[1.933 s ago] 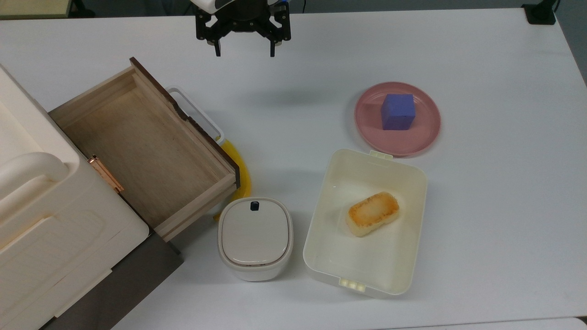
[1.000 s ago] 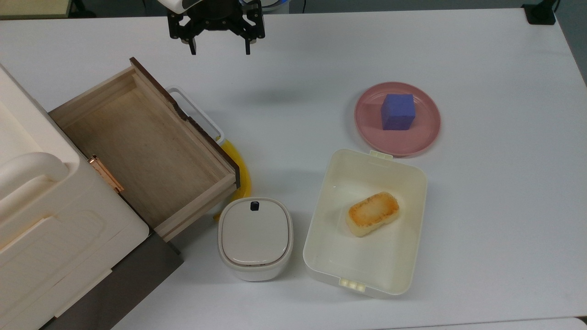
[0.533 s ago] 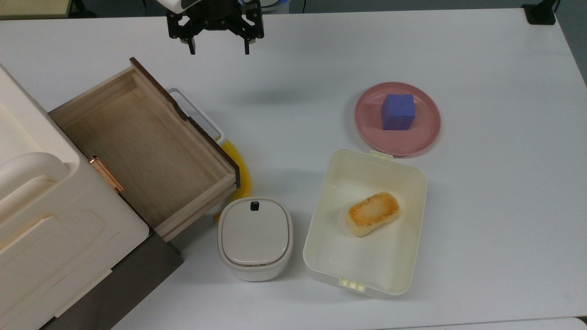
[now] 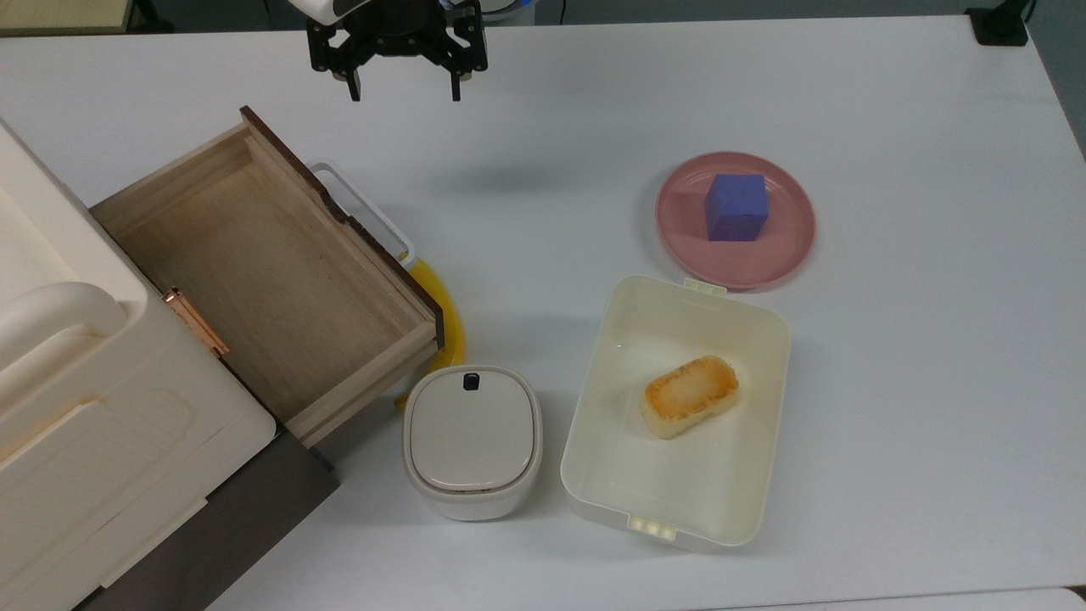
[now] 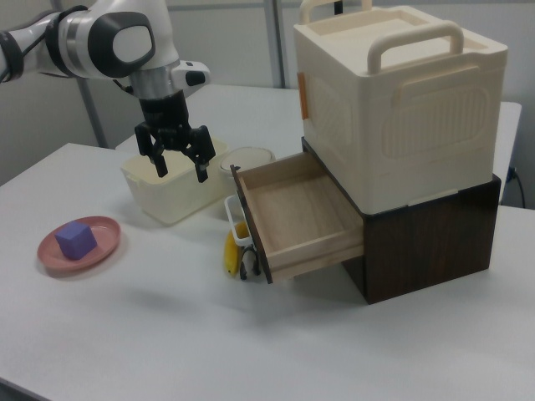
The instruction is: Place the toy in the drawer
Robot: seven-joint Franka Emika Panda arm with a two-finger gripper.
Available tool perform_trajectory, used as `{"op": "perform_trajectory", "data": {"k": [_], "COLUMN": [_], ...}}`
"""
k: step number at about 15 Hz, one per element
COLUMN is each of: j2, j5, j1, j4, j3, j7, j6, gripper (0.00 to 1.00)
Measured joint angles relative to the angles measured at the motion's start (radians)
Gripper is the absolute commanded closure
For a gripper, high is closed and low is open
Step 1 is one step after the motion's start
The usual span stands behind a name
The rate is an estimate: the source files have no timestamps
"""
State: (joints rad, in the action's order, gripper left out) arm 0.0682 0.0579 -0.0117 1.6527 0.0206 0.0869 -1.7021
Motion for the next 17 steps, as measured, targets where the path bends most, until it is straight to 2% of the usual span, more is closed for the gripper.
{"op": "perform_trajectory", "data": {"k": [10, 14, 17], "j2": [-0.027, -0.129, -0.225], "j5": [0.014, 0.014, 0.014], "j1": [0.031, 0.031, 0.028], "j4": [0.049, 0.16, 0.31], "j3": [-0.001, -0.001, -0.002], "j7": [0.017, 0.025, 0.024], "j6": [0.0, -0.034, -0.167], "gripper": [0.0, 0.0, 0.0]}}
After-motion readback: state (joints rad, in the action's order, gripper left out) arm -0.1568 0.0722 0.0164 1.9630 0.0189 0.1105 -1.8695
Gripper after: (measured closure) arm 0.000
